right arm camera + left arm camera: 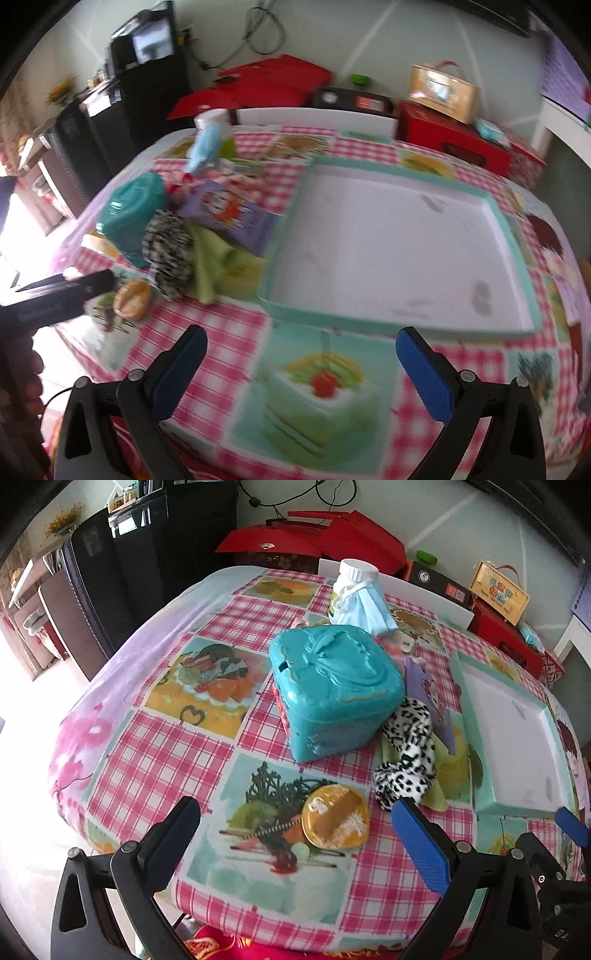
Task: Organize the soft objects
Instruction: 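Close the left gripper on the round gold cookie while the right tool moves toward the spotted scrunchie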
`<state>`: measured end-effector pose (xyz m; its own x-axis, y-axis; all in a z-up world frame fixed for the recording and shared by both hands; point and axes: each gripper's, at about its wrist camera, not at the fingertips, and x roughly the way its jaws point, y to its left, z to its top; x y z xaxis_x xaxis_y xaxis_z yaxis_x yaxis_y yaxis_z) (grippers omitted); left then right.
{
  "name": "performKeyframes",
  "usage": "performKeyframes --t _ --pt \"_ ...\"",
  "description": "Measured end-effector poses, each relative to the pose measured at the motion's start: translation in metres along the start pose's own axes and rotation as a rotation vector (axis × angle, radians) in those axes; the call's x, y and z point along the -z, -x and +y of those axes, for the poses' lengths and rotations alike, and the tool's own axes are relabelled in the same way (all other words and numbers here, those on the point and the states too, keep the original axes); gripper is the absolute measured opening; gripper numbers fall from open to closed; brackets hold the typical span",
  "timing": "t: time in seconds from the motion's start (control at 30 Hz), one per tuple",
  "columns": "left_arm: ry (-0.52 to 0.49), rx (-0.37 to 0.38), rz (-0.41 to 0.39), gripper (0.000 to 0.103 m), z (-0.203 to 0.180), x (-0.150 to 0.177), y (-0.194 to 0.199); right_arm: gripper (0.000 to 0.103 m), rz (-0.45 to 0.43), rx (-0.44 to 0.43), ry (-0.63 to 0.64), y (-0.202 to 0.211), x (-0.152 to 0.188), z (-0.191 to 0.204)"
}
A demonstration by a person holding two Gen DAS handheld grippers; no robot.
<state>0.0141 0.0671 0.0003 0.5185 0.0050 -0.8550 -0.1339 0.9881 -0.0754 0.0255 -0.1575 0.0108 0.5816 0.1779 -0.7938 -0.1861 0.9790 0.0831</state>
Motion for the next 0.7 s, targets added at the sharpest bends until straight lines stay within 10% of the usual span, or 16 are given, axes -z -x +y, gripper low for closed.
performKeyframes --t 0.7 --pt "-0.172 0.070 0.051 0.103 -0.020 0.001 -0.047 0.103 0.040 -0.146 0.017 -0.045 -0.043 0.030"
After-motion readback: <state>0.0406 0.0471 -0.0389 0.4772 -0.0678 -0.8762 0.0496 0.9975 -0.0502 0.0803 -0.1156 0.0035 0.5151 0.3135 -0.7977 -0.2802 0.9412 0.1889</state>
